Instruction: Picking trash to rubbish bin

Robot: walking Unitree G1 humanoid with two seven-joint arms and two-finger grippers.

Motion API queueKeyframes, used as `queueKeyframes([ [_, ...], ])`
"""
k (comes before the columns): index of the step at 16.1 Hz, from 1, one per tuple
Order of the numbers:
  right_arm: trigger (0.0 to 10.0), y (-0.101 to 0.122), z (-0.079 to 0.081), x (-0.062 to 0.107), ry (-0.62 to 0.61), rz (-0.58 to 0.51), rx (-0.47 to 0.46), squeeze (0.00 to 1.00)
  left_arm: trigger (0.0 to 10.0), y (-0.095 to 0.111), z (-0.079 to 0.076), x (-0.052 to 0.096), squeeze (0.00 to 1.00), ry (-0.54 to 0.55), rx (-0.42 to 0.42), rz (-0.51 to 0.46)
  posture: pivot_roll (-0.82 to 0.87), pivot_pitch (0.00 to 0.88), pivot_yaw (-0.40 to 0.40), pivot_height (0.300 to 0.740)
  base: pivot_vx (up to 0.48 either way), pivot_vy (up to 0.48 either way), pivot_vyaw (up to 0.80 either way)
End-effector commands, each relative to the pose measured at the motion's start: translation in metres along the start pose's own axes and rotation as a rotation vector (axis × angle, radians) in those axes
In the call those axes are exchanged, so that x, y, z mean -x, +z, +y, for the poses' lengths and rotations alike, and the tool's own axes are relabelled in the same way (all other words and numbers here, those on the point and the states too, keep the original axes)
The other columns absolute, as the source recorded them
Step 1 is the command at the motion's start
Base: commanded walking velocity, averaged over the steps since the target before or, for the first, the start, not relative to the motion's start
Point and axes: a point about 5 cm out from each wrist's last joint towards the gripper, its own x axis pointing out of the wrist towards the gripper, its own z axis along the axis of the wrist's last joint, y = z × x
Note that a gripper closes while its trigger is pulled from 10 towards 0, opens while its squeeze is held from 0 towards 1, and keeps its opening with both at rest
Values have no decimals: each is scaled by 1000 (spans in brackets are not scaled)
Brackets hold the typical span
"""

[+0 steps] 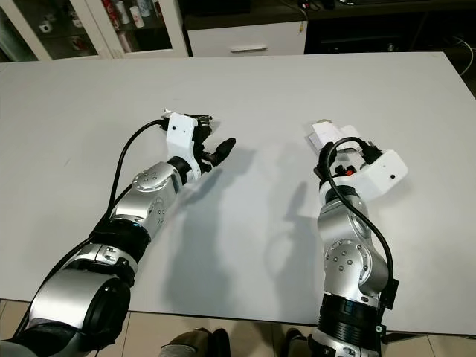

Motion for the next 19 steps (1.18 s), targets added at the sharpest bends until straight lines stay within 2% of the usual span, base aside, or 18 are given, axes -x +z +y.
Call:
queueKeyframes([
  [1,10000,-2,-8,2,-37,0,-24,0,10000,4,4,0,0,18,3,-10,90,124,86,740,0,0,0],
  [6,10000,-16,-26,9,-91,23,-36,0,10000,10,23,8,0,45,-29,-14,145,188,116,740,0,0,0],
  [19,10000,-16,-26,9,-91,23,-36,0,10000,10,23,8,0,45,-29,-14,145,188,116,740,0,0,0],
])
